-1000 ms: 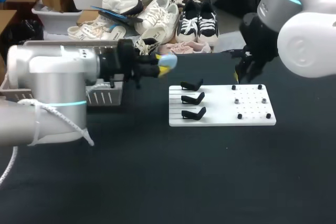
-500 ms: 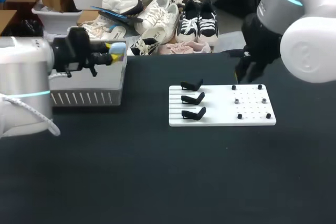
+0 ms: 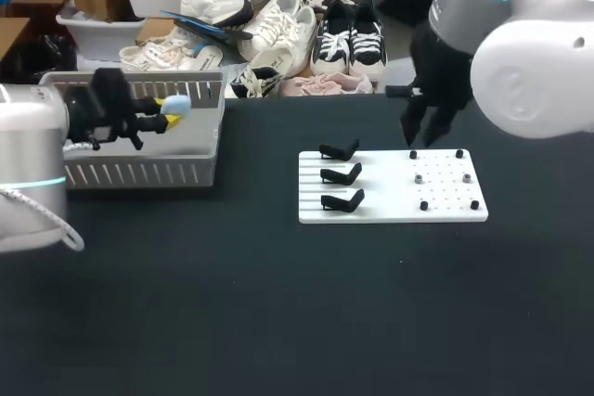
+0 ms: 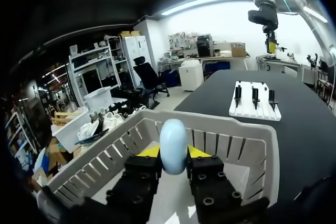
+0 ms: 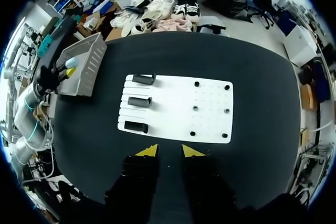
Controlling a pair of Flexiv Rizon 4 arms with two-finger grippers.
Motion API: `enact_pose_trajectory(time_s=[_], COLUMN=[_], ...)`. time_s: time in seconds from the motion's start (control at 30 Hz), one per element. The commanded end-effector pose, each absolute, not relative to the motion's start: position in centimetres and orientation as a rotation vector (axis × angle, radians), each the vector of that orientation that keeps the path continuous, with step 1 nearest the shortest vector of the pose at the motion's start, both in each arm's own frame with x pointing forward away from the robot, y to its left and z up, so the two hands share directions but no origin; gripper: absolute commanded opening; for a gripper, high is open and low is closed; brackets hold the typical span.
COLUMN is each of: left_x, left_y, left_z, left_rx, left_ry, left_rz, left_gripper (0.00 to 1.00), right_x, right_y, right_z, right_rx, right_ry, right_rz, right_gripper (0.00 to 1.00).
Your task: Pick up each earbud case from the left stands, insert the matching earbuds, close the lid, and place the case in the box.
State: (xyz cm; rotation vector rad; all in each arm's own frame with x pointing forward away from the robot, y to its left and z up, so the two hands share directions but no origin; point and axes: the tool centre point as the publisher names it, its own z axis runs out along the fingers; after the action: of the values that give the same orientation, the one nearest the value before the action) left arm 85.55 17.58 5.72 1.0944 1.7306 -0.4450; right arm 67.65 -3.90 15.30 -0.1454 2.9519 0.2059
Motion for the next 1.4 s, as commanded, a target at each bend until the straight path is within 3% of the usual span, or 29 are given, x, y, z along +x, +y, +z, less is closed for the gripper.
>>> enact_pose_trajectory(time_s=[0.03, 0.07, 0.6, 1.27, 1.4], left_x=[86.9, 86.9, 82.6, 73.2, 71.9], left_y=[17.4, 17.4, 14.7, 4.4, 2.4], left_z=[5.5, 5.5, 9.0, 12.2, 12.4], left_rx=[1.141, 1.139, 1.164, 1.105, 1.106], left_ry=[1.745, 1.736, 1.650, 1.646, 1.671], left_rz=[-0.512, -0.520, -0.550, -0.649, -0.655], left_gripper=[0.47, 1.00, 1.00, 1.00, 1.00], right_x=[67.3, 67.2, 67.9, 68.6, 68.7], right_y=[-3.8, -3.9, -5.8, -15.9, -17.6], right_z=[15.3, 15.3, 15.7, 16.7, 16.5], right_rx=[-0.131, -0.130, -0.158, -0.111, -0.111], right_ry=[2.948, 2.948, 2.834, 2.633, 2.615], right_rz=[0.198, 0.199, 0.271, 0.456, 0.495], right_gripper=[0.23, 0.23, 0.25, 0.26, 0.30])
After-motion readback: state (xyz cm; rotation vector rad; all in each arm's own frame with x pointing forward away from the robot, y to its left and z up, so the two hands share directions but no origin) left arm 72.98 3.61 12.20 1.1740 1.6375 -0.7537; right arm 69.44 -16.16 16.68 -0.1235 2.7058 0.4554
